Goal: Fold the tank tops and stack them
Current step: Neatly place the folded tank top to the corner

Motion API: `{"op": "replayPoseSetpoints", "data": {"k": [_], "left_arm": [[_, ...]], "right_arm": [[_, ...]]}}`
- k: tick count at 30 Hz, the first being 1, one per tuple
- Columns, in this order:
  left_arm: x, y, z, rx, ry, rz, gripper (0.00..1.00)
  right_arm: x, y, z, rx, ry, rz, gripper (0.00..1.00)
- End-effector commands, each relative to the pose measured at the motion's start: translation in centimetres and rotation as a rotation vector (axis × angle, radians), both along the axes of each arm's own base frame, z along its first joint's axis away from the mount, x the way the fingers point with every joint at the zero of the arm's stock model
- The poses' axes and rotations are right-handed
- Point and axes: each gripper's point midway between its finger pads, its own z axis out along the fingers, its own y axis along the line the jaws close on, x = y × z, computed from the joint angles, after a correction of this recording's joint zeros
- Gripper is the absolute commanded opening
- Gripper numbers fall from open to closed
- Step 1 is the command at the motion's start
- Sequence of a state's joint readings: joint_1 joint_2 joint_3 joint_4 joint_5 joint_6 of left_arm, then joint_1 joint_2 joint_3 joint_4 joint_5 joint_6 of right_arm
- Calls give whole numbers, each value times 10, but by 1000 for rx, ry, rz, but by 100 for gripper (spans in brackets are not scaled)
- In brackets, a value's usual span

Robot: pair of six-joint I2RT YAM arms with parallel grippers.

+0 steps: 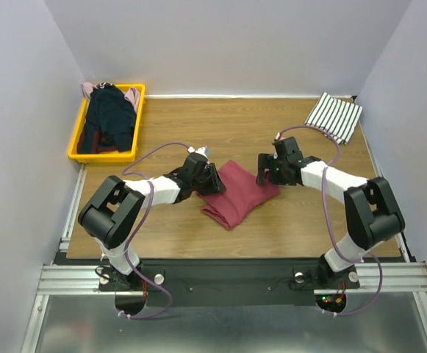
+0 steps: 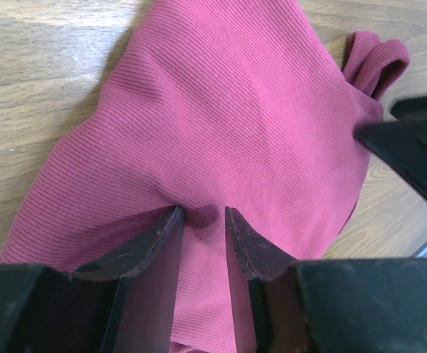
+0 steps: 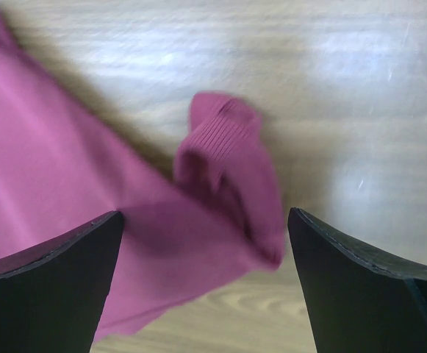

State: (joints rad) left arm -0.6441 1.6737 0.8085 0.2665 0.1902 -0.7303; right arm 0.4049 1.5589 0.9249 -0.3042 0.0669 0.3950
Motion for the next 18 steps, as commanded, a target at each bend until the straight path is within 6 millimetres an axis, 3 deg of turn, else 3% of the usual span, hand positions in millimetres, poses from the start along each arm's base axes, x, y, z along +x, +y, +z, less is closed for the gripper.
{"op": "replayPoseSetpoints", "data": {"k": [1, 7, 18], "left_arm": [[0, -4, 6, -28, -19, -19, 40], [-2, -6, 4, -34, -13, -28, 39], [-1, -10, -1, -49, -2, -34, 39]], "right_arm": [[41, 13, 20, 69, -95, 92, 100], [33, 41, 17, 185, -53, 215, 100], [-8, 56, -15, 265, 88, 302, 100]]}}
